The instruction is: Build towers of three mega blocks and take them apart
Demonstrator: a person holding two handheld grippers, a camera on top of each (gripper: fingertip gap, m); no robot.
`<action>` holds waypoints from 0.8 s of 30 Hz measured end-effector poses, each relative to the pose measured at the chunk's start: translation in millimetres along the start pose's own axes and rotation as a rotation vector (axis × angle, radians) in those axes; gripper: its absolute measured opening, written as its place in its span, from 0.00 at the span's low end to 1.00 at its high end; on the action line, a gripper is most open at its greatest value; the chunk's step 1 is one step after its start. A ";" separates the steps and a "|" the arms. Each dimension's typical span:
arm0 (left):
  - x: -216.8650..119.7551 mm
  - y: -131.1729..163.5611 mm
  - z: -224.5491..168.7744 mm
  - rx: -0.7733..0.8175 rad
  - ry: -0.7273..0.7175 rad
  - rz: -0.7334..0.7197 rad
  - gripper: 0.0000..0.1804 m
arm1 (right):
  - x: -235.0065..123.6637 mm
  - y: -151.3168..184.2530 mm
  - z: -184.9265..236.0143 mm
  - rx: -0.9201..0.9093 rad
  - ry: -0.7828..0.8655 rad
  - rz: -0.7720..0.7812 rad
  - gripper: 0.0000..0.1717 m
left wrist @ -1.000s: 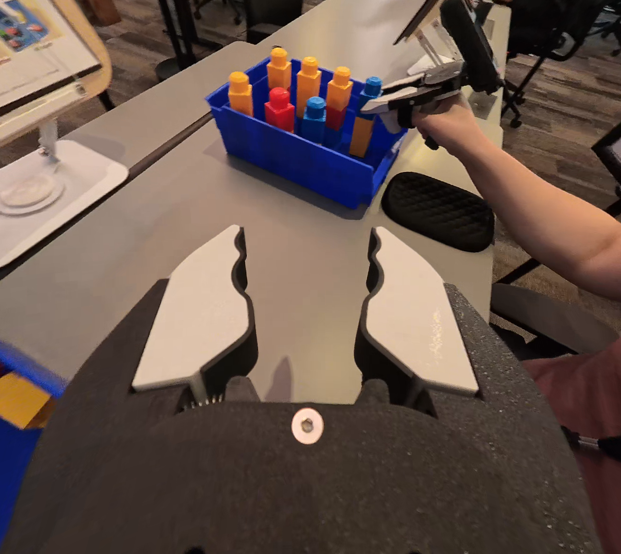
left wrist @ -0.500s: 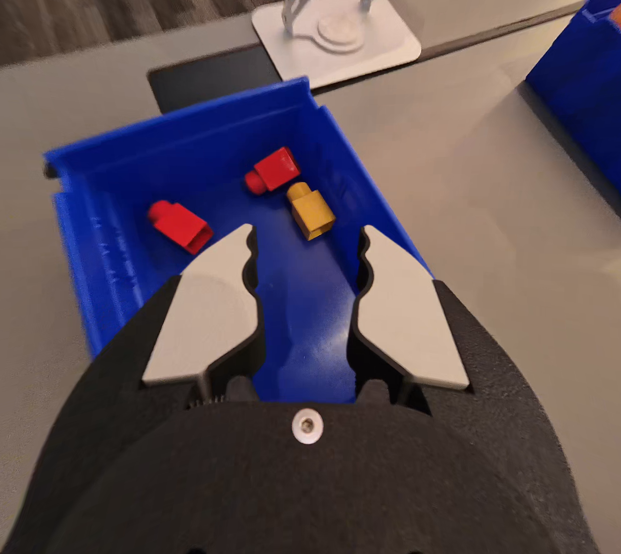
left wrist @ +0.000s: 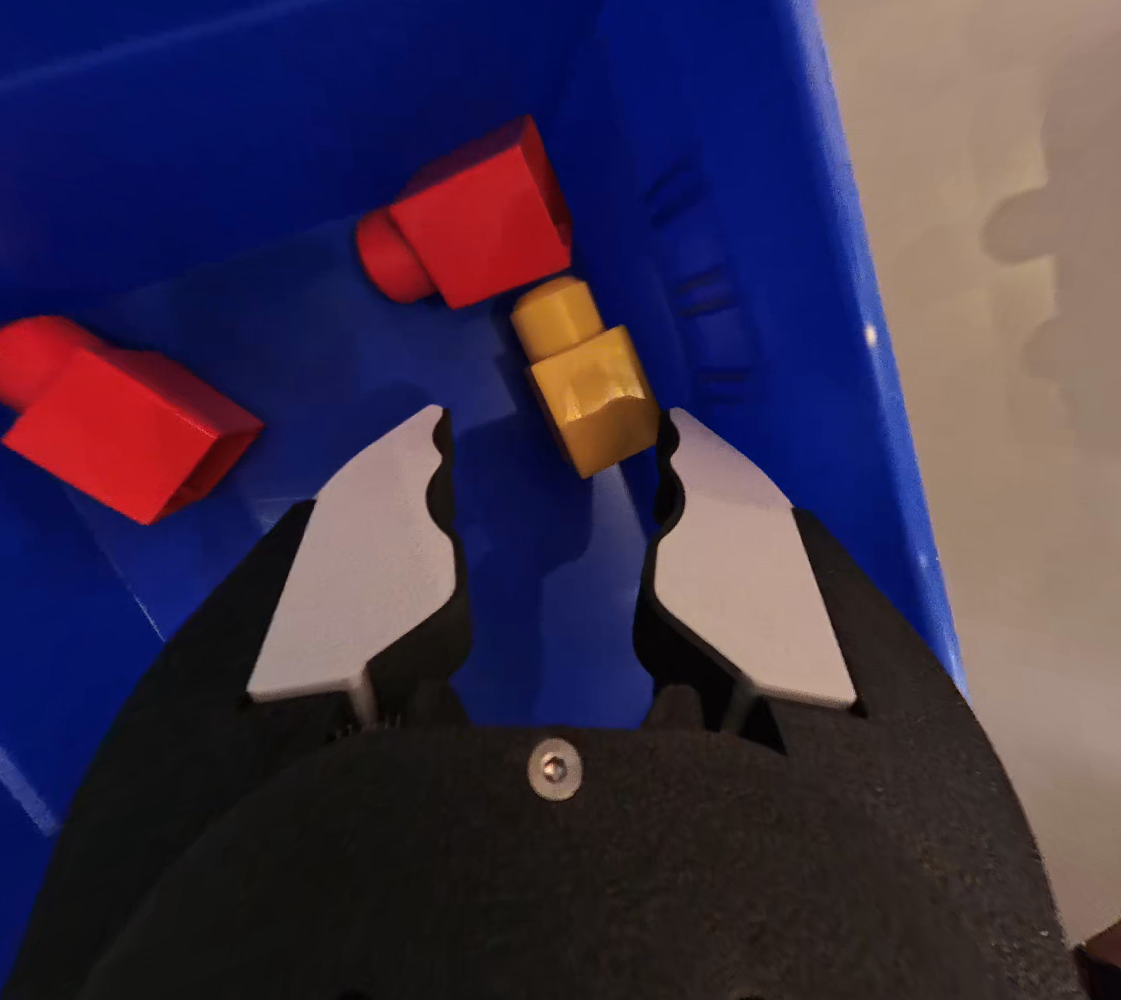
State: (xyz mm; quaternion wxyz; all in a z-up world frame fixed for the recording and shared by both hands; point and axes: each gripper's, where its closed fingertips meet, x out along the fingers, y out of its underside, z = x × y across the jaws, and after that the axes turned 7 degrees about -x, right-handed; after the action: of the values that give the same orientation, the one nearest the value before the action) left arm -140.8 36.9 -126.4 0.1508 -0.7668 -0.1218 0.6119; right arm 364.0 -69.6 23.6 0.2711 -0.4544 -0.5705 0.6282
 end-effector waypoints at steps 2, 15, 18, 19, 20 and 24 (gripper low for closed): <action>1.3 1.2 2.2 -0.027 0.024 0.012 0.38 | 0.6 0.1 1.6 -0.003 -0.012 0.008 0.34; -8.8 -2.5 14.6 0.026 0.054 0.034 0.37 | 11.4 5.8 15.8 -0.041 -0.057 0.050 0.34; 1.0 -1.1 5.8 0.112 0.031 0.091 0.39 | 13.3 5.9 19.7 -0.041 -0.073 0.061 0.34; 5.6 1.4 8.0 0.131 -0.004 0.121 0.37 | 13.2 5.5 21.3 -0.045 -0.076 0.063 0.34; 9.8 3.4 11.4 0.145 -0.042 0.142 0.30 | 13.0 4.8 22.9 -0.052 -0.077 0.063 0.34; 3.8 5.7 12.1 0.144 -0.033 0.145 0.22 | 14.4 -5.9 38.1 -0.079 -0.114 0.029 0.32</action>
State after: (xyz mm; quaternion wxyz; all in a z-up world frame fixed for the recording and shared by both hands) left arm -151.8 34.0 -134.4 0.1589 -0.7507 -0.0241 0.6407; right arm 323.1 -73.9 23.1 0.2110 -0.4363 -0.6027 0.6340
